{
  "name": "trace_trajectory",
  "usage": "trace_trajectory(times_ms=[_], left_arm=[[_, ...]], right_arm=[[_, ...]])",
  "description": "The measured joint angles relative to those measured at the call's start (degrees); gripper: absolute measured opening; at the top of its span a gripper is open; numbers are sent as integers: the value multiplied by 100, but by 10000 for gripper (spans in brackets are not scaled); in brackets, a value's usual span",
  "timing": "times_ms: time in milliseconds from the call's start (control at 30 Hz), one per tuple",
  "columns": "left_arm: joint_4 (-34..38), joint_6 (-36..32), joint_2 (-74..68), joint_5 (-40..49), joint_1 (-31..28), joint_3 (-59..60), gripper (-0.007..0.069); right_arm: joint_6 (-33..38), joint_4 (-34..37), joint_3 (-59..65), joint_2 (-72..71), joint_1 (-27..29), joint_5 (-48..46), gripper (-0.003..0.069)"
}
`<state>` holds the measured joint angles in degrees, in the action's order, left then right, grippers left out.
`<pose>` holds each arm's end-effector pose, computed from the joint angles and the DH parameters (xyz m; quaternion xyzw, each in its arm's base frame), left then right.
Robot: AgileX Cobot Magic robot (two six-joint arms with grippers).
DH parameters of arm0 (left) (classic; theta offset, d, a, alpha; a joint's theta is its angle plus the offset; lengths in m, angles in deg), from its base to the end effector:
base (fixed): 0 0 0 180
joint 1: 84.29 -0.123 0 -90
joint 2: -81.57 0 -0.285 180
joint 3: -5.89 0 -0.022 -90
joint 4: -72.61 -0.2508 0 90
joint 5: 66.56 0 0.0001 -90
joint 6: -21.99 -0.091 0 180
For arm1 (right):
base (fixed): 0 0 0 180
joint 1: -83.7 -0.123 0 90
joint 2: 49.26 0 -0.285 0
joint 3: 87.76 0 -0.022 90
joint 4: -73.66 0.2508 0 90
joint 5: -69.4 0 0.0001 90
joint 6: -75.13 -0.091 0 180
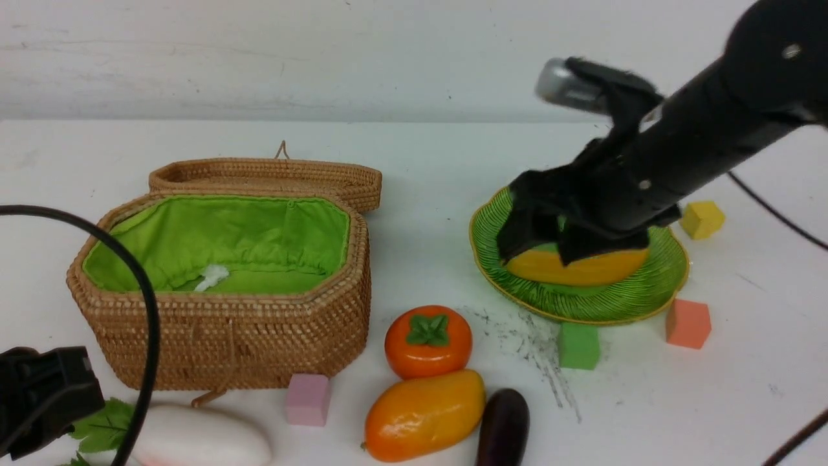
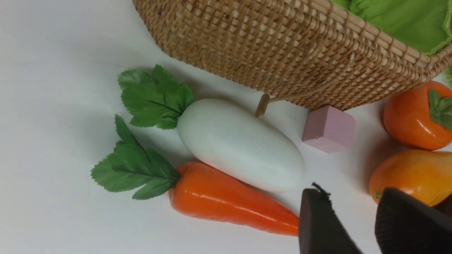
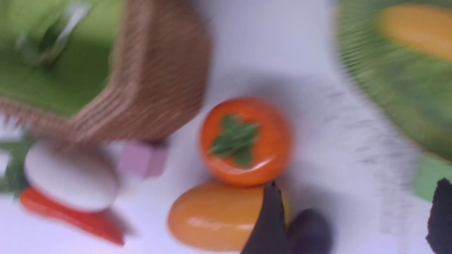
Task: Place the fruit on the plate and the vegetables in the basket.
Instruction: Grab a tomato with your right arm and place it on the plate on the right.
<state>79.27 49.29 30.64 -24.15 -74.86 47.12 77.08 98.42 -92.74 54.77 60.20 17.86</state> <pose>0.1336 -0.0294 0.2933 -0.1672 0.9059 -0.1715 0.3493 0.3236 0.1733 0.3089 -0.1239 0.9406 0.2391 0.2069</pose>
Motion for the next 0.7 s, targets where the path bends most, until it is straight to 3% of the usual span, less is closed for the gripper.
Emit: trace_trajectory(times_ms=[133, 433, 700], left_arm=[[0, 0, 0, 0, 0, 0, 239], [0, 0, 0, 0, 0, 0, 239], [0, 0, 0, 58, 0, 0, 239]], right_arm=[[61, 105, 0, 611, -321, 202, 595], [61, 910, 0, 1687, -315, 1021, 588], [64, 1180, -50, 2082, -315, 1377, 584]])
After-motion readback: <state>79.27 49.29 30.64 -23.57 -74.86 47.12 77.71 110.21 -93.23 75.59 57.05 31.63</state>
